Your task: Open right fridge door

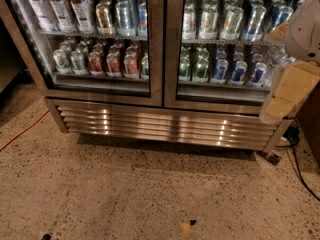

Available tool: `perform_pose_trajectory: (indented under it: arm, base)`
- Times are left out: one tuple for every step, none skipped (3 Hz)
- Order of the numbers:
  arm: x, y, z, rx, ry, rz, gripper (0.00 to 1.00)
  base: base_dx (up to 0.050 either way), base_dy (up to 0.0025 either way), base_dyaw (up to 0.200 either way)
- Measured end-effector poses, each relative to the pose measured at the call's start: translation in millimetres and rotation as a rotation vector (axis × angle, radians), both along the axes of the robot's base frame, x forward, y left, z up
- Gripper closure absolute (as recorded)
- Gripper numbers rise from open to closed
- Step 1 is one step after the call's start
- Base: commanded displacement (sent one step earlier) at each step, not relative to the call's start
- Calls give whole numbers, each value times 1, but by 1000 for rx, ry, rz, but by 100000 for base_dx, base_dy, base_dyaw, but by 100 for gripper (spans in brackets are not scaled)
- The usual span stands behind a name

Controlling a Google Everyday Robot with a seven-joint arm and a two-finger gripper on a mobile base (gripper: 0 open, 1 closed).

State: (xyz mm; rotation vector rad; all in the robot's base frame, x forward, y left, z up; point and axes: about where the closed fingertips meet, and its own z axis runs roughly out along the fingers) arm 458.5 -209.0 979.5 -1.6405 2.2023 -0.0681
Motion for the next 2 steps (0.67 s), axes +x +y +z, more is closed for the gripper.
perform_pose_trajectory:
  arm:
    - [29,15,3,76,-50,-30,0]
    - [62,34,7,150,-96,-56,0]
  base:
    - [0,0,0]
    - [0,0,0]
